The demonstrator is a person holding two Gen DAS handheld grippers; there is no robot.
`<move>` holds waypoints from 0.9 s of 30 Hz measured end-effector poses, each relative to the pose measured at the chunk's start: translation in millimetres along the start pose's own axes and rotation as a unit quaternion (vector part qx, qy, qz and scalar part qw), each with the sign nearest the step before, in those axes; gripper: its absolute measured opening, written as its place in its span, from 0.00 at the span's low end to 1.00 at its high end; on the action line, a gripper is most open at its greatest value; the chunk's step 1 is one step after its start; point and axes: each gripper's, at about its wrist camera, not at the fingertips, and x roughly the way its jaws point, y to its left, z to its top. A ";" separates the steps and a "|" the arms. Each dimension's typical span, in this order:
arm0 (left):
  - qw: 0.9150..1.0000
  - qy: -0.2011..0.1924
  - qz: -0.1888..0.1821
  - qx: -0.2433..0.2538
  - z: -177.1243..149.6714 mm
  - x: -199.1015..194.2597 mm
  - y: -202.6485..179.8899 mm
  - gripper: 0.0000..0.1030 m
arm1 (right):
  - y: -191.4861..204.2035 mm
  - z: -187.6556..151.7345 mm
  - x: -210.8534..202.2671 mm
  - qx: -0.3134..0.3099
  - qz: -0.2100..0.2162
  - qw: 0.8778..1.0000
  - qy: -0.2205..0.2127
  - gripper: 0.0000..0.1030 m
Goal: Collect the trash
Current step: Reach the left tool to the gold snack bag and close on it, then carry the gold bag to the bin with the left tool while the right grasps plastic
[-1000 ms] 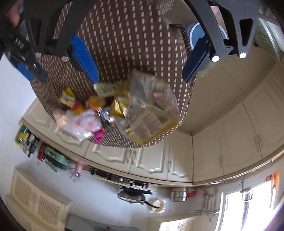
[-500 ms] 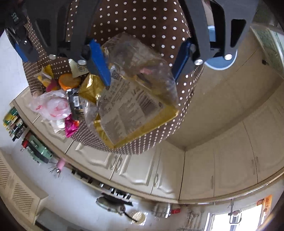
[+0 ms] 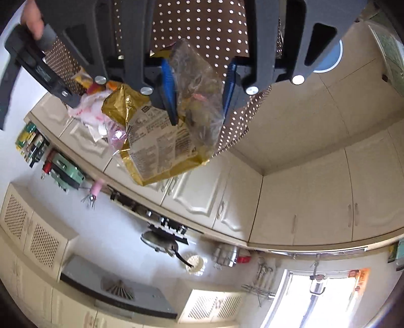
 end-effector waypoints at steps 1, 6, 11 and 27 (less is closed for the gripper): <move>1.000 -0.003 0.002 0.000 0.9 -2.1 0.2 0.31 | 0.0 3.0 10.5 0.005 0.003 1.000 0.014 0.74; 1.000 -0.003 0.006 0.001 0.9 -7.9 6.9 0.31 | -2.1 6.1 38.0 0.019 0.048 0.997 0.057 0.08; 1.000 -0.011 0.002 -0.011 2.6 -20.3 16.9 0.31 | 3.1 13.4 7.6 -0.002 0.043 0.999 0.005 0.02; 0.996 -0.049 0.046 -0.050 -2.0 -100.5 102.9 0.31 | 124.1 11.8 -88.0 -0.107 0.178 0.976 -0.059 0.02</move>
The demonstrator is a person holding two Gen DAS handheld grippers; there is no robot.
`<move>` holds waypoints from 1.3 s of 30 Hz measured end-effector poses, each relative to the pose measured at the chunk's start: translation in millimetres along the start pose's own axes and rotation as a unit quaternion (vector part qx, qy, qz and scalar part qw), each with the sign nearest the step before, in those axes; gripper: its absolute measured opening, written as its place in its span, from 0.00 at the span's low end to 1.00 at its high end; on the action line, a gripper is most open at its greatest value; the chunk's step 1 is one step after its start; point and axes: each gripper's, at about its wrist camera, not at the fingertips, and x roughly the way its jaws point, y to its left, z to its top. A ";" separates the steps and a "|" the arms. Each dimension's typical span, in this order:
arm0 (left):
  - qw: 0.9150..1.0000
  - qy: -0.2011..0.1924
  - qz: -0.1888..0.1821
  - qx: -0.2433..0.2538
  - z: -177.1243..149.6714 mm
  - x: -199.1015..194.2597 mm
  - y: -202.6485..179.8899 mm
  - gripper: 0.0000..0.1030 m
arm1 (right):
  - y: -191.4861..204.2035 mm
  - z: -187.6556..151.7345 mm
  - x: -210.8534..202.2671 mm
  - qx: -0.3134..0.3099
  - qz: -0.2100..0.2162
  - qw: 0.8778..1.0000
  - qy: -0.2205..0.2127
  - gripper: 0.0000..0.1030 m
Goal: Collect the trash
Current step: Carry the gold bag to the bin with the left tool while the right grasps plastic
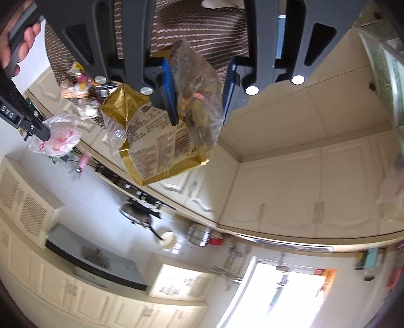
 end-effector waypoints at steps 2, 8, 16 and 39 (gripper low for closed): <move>0.999 -0.001 0.032 -0.005 -3.2 -8.2 25.6 0.31 | 31.4 -13.1 17.9 -0.013 0.034 0.999 0.023 0.02; 0.992 0.013 0.126 -0.024 -21.6 -19.6 107.3 0.31 | 109.7 -72.4 90.9 -0.040 0.111 0.985 0.123 0.02; 0.974 0.099 0.190 -0.067 -69.4 21.4 193.5 0.31 | 169.9 -177.3 192.9 -0.078 0.128 0.949 0.279 0.02; 0.948 0.219 0.209 -0.103 -131.2 148.6 271.6 0.32 | 176.7 -276.3 312.9 -0.109 0.054 0.914 0.386 0.43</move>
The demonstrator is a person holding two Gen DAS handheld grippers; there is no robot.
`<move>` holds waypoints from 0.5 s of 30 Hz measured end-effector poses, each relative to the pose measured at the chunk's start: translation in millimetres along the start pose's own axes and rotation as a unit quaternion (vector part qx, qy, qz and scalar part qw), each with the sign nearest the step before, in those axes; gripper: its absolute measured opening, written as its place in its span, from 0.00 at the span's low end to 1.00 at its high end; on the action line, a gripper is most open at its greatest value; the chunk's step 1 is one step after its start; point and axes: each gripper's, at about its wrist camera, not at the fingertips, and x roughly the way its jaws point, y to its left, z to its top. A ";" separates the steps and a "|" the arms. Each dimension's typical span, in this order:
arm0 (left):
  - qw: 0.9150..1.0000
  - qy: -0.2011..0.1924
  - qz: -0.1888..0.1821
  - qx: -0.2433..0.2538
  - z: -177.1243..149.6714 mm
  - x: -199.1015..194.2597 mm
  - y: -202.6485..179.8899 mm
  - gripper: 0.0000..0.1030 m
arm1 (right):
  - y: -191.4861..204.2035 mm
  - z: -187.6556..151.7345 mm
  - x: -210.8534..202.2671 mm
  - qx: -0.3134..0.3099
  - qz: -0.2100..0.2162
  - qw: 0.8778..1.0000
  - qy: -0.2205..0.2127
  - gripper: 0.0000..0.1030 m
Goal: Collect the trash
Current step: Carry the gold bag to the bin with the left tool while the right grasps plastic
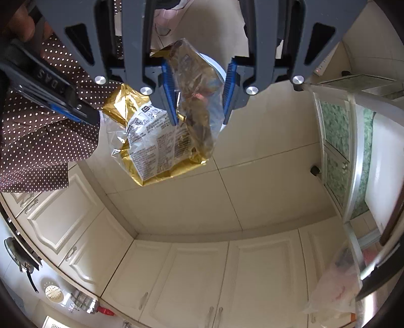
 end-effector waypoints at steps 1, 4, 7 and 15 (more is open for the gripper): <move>1.000 0.004 -0.003 0.001 -0.2 3.0 -2.3 0.32 | -0.1 -2.5 -3.6 -0.008 -0.015 1.000 -0.008 0.43; 1.000 0.012 -0.005 0.012 -0.2 8.3 -11.8 0.32 | 0.3 -6.1 -19.3 -0.032 -0.069 0.996 -0.044 0.46; 0.999 0.022 -0.009 0.022 1.4 13.1 -24.9 0.33 | 1.8 -5.7 -36.5 -0.043 -0.089 0.992 -0.079 0.50; 0.998 -0.002 -0.052 0.018 12.2 -8.5 -47.7 0.56 | -11.8 -0.2 -69.1 -0.039 -0.103 0.986 -0.126 0.52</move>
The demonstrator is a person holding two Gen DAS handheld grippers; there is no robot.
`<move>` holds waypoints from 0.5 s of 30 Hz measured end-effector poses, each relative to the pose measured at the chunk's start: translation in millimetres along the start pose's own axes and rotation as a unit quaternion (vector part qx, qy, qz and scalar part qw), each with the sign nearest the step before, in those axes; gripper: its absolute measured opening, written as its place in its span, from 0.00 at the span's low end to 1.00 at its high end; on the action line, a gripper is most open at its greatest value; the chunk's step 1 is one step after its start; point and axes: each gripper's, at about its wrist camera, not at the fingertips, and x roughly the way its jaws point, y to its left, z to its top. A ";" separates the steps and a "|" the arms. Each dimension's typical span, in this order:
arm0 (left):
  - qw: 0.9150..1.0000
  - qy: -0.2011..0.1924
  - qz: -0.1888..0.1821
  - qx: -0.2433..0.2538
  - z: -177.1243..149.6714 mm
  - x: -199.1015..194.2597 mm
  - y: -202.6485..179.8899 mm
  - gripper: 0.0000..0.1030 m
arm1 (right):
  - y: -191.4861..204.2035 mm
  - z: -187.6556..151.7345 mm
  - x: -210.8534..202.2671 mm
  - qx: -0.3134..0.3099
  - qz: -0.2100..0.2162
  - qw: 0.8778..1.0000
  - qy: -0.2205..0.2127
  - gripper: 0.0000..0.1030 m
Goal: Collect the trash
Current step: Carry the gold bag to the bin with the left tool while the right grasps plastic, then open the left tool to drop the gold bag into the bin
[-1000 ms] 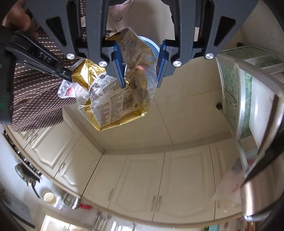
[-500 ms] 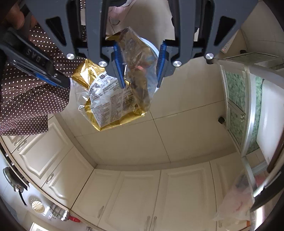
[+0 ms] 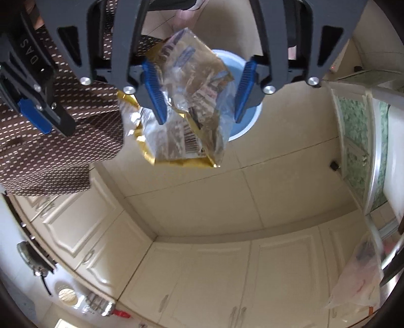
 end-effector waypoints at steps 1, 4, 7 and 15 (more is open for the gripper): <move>1.000 0.000 -0.004 0.001 1.5 -1.4 -2.6 0.58 | -2.2 1.4 -6.5 0.003 -0.001 1.000 -0.006 0.52; 1.000 -0.001 -0.011 0.008 4.0 -10.3 -12.0 0.60 | -6.2 1.1 -24.3 0.007 -0.002 1.000 -0.018 0.54; 1.000 -0.012 -0.021 0.012 3.1 -24.9 -18.3 0.64 | -12.8 4.5 -39.7 0.016 0.000 0.999 -0.027 0.54; 0.998 -0.047 -0.029 0.021 2.6 -61.8 -35.1 0.72 | -24.2 2.8 -79.9 0.037 0.010 0.998 -0.049 0.56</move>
